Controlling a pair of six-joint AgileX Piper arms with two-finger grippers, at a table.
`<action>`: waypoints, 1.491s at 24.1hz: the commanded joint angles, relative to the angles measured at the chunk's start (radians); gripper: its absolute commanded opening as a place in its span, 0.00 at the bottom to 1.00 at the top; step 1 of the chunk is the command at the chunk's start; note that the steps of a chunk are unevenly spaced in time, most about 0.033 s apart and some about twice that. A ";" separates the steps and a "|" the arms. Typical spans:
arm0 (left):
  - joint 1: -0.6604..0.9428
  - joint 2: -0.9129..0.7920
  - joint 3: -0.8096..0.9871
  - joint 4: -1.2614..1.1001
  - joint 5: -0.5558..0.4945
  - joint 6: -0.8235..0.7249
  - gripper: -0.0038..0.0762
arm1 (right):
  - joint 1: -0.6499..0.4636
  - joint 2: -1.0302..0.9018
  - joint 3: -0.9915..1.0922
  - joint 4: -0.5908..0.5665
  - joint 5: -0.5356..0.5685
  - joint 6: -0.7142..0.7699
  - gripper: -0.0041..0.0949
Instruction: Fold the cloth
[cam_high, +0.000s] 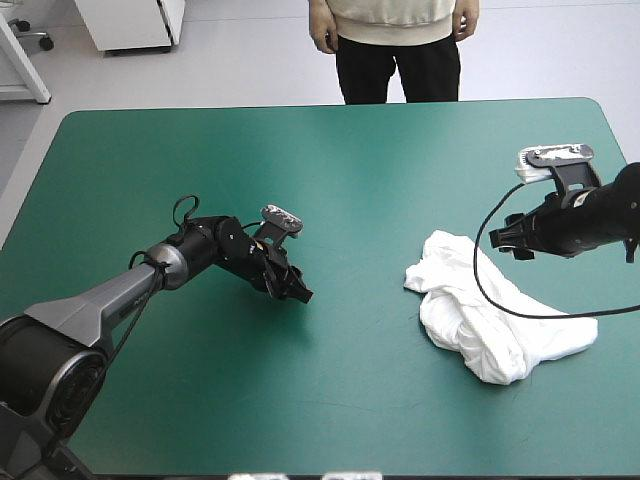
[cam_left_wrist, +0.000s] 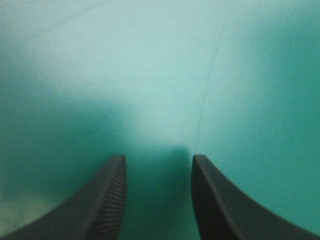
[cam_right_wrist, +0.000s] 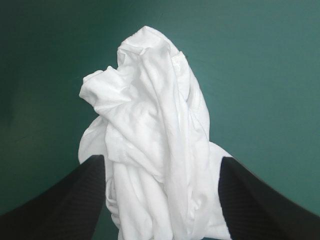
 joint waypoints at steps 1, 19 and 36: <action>-0.001 -0.015 -0.010 0.003 -0.002 -0.005 0.44 | 0.003 -0.024 0.014 0.003 -0.011 0.002 0.66; 0.378 -0.916 -0.161 0.468 0.206 -0.340 0.44 | 0.003 -0.009 0.063 -0.031 -0.013 0.021 0.66; 0.378 -1.016 -0.161 0.500 0.271 -0.428 0.44 | 0.076 0.355 0.220 -0.044 -0.108 0.050 0.59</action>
